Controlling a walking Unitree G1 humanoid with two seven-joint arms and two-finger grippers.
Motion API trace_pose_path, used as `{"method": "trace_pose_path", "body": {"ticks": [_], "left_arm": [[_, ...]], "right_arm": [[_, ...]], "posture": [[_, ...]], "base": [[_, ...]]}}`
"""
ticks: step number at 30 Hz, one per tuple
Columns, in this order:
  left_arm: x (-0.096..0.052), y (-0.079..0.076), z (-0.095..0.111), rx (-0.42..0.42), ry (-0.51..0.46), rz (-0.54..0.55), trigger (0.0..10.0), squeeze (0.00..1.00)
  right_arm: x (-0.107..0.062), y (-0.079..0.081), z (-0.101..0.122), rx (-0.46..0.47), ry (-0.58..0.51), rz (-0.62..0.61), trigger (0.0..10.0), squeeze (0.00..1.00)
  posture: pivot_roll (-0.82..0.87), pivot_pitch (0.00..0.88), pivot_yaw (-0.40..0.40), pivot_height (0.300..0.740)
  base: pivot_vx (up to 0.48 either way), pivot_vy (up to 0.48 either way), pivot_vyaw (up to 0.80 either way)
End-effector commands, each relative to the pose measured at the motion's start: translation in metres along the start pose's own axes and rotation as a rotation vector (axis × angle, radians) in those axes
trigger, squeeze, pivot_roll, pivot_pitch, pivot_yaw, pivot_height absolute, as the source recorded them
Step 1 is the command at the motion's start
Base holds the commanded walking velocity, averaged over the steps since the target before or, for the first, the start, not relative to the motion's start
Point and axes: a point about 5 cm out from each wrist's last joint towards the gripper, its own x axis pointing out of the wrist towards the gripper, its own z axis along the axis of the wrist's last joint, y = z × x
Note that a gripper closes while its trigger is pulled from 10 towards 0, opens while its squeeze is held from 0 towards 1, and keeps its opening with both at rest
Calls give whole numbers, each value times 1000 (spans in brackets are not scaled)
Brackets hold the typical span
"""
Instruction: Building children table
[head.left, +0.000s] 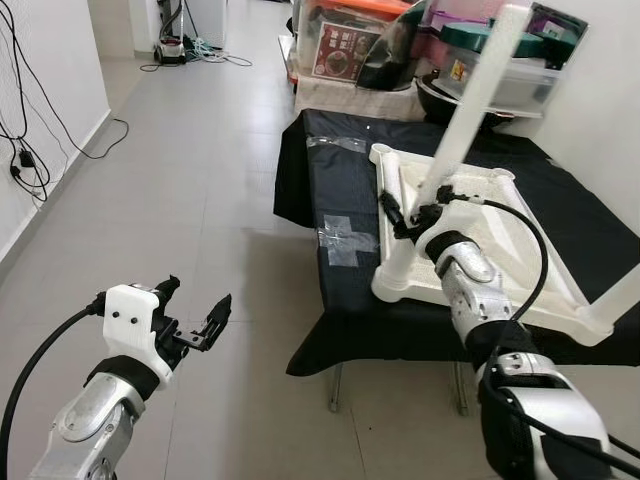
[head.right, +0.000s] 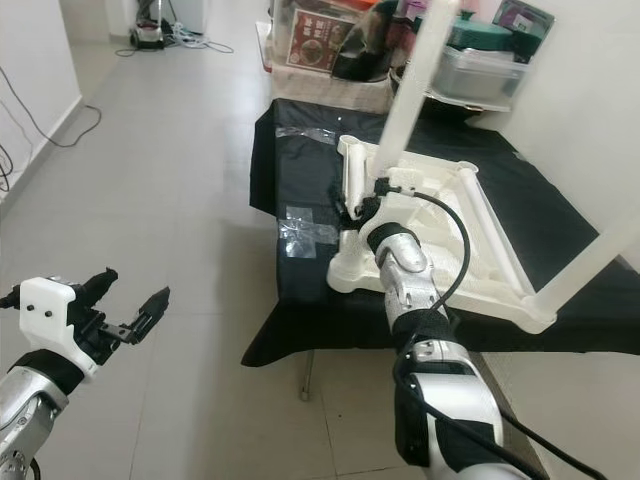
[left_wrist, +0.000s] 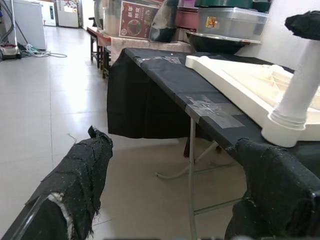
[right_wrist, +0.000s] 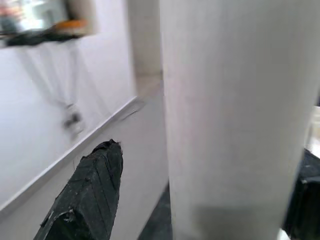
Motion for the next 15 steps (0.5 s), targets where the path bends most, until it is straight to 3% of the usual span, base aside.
{"method": "trace_pose_path", "body": {"ticks": [1,5,6,8,11,12,14,15], "left_arm": [[1,-3,-6,-20,21,-16,10000,0],[1,-3,-6,-19,22,-15,10000,0],[0,-3,-6,-18,23,-12,10000,0],[-1,-3,-6,-18,23,-10,10000,0],[-3,-4,-6,-17,24,-5,10000,0],[-3,-4,-6,-17,24,-5,10000,0],[-4,-4,-6,-18,25,-5,10000,0],[-4,-4,-6,-18,25,-5,10000,0]], "right_arm": [[-1,20,-18,5,112,261,10000,0],[-2,25,-23,-7,143,321,10000,0],[3,29,-24,12,139,294,0,0],[5,30,-24,33,134,255,0,0],[9,21,-27,43,154,-13,0,0],[9,21,-27,43,154,-13,0,0],[5,7,-32,78,172,-248,0,0],[5,7,-32,78,172,-248,0,0]], "posture": [[172,0,-173,740],[172,0,-173,740],[184,0,-180,740],[190,0,-183,740],[194,0,-183,740],[194,0,-183,740],[189,0,-180,740],[189,0,-180,740]], "base": [[0,0,0],[0,0,0],[0,0,0],[0,0,0],[0,0,0],[0,0,0],[0,0,0],[0,0,0]]}}
